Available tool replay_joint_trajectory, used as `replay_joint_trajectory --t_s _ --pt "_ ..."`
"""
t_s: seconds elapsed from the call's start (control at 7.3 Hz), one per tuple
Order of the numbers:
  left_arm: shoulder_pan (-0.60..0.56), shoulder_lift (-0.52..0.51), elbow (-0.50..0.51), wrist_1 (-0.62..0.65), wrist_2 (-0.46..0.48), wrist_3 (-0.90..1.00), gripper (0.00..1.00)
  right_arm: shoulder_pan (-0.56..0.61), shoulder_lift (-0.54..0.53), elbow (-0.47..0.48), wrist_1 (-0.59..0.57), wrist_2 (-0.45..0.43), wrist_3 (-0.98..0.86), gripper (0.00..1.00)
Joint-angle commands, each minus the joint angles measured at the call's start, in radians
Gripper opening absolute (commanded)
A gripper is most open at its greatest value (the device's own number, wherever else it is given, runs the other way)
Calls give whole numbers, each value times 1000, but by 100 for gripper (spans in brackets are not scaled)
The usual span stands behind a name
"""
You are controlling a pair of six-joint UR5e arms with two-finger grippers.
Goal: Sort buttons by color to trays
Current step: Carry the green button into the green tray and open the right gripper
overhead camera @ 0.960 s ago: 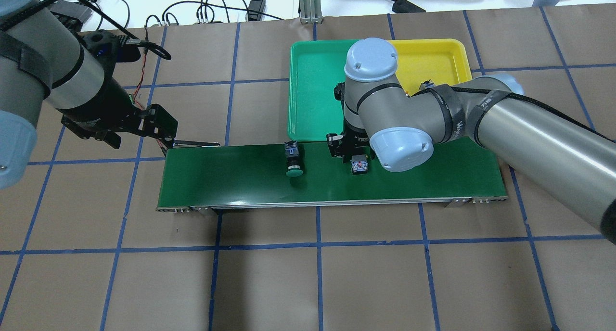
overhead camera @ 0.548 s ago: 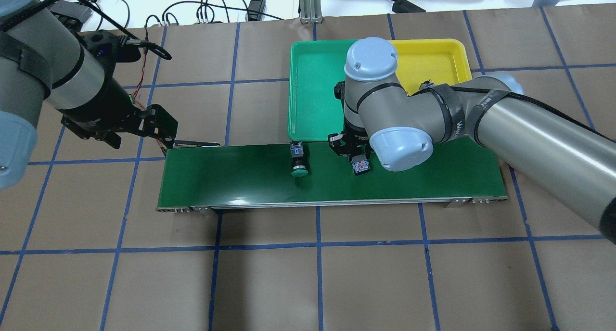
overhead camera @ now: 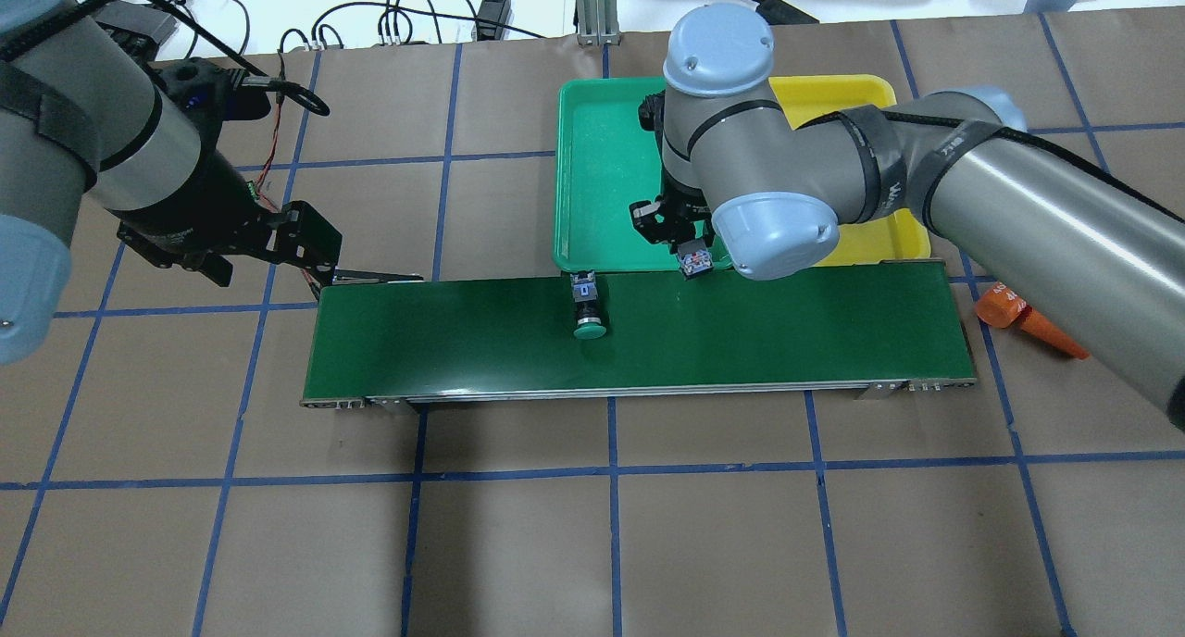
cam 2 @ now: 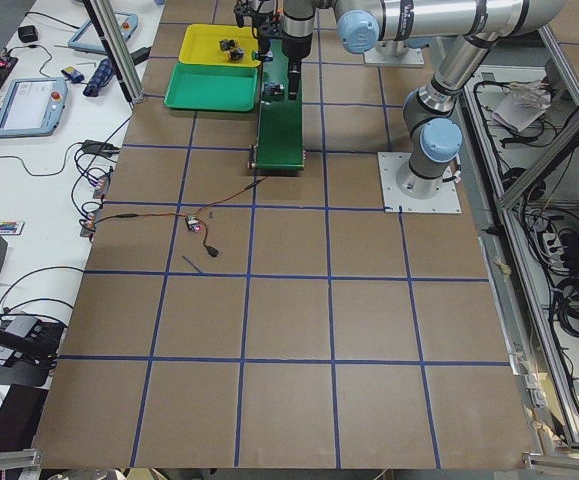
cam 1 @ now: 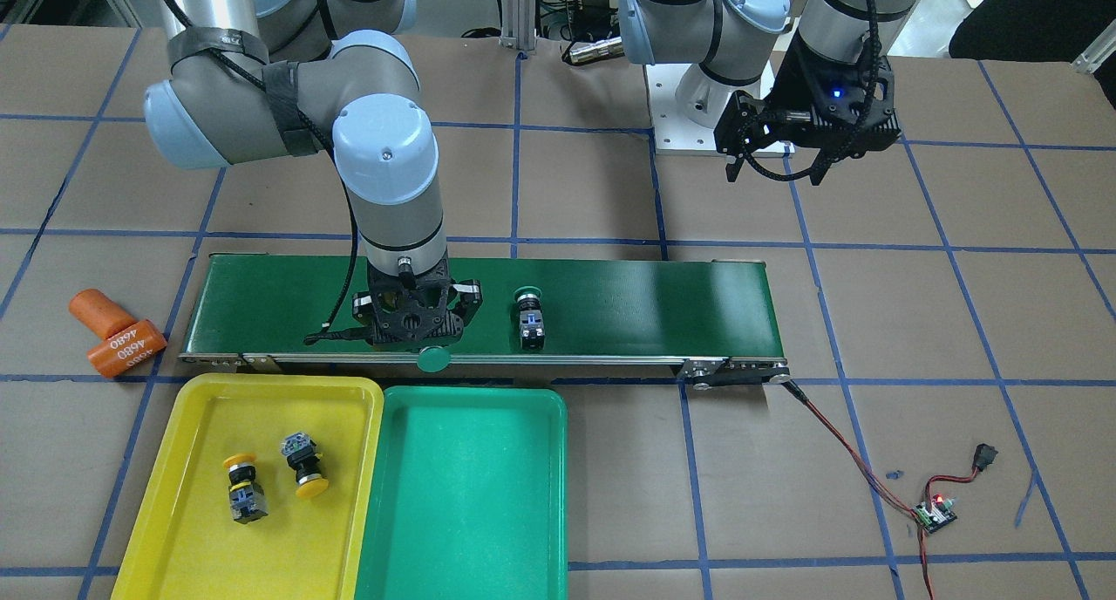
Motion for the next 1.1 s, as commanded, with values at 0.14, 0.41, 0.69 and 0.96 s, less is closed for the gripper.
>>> replay_joint_trajectory --t_s 0.14,0.41,0.69,0.96 --pt "5 -1 0 5 -1 3 100 -27 159 -213 -4 1 -82 0" --pt "5 -1 -2 2 3 3 100 -37 238 -262 -44 12 -95 7" --pt "5 2 -14 7 3 3 100 -39 289 -260 -131 13 -77 77" --pt "5 2 -13 15 5 3 100 -38 283 -246 -119 10 -35 100"
